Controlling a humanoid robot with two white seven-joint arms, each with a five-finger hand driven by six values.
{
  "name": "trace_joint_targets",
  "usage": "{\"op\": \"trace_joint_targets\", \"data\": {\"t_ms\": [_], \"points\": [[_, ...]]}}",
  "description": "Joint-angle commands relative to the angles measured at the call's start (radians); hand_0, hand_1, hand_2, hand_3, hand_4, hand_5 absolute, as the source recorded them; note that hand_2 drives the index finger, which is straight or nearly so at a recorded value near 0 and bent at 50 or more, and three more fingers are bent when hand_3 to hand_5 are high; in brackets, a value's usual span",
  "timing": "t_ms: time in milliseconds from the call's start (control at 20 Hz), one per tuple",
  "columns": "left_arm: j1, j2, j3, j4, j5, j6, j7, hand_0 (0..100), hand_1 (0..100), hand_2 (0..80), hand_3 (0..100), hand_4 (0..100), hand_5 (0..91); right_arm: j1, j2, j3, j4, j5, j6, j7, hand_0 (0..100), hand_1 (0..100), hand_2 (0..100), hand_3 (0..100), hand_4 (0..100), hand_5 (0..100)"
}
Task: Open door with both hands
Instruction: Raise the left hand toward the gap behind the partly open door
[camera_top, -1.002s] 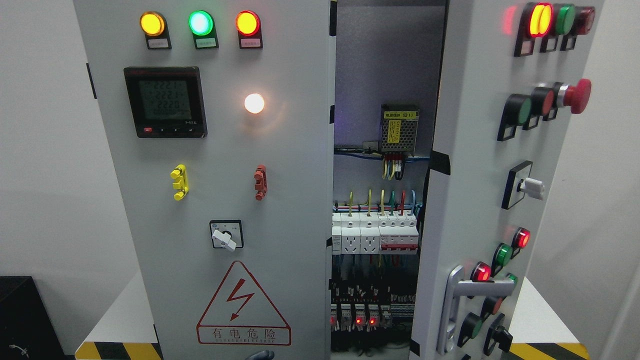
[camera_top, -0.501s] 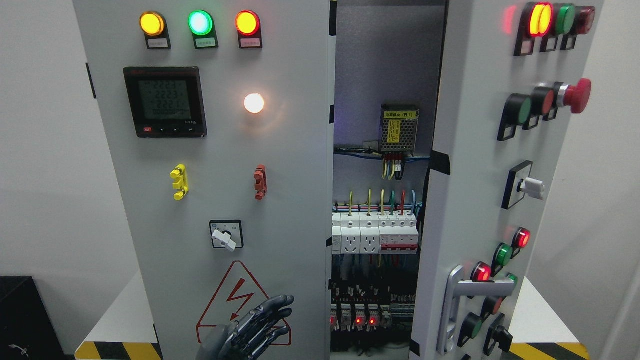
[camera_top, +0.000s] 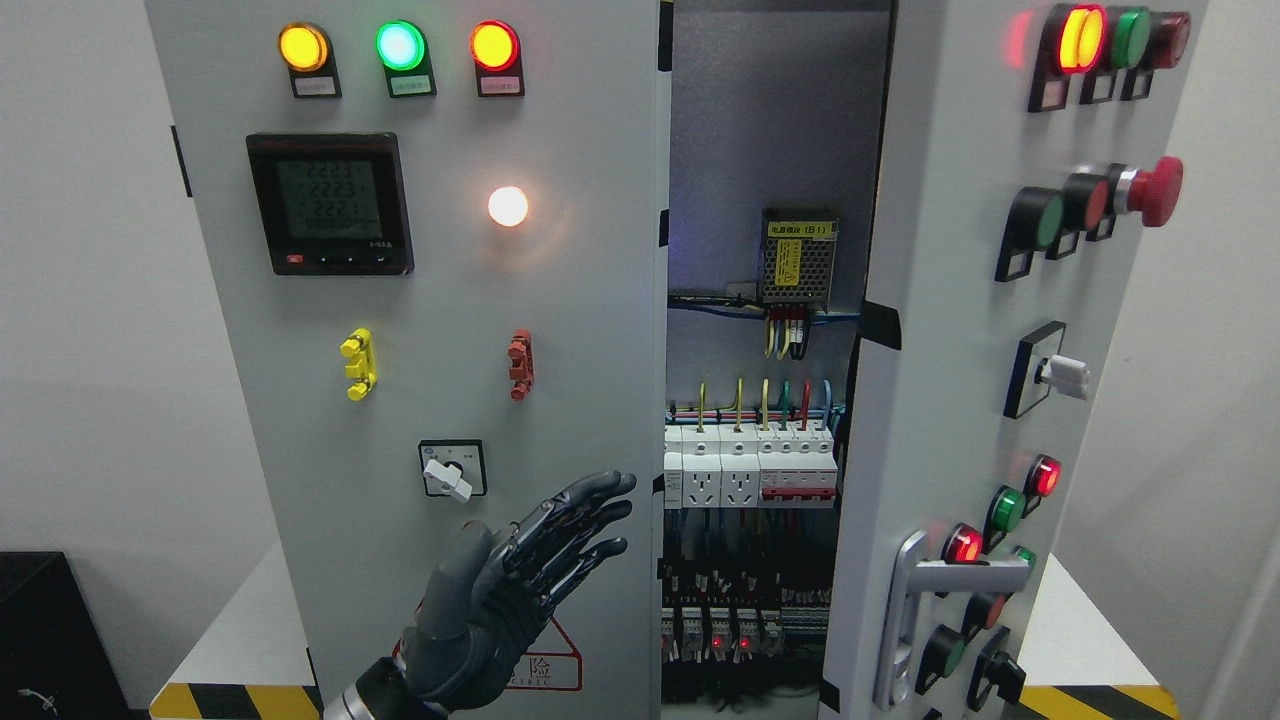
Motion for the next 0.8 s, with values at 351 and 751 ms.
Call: {"op": "trace_joint_targets", "data": {"t_ms": [351, 751], "points": [[-0.325, -0.050, -0.187, 0.010, 0.086, 0.015, 0.070, 0, 0, 0.0, 0, 0, 0.0, 0.000, 0.000, 0.000, 0.000, -0.011, 0.000, 0.000, 0, 0, 0, 0, 0, 0], [-0.425, -0.151, -0.271, 0.072, 0.097, 0.044, 0.089, 0, 0, 0.0, 0, 0, 0.0, 0.000, 0.000, 0.000, 0.000, -0.011, 0.000, 0.000, 0, 0, 0, 0, 0, 0]]}}
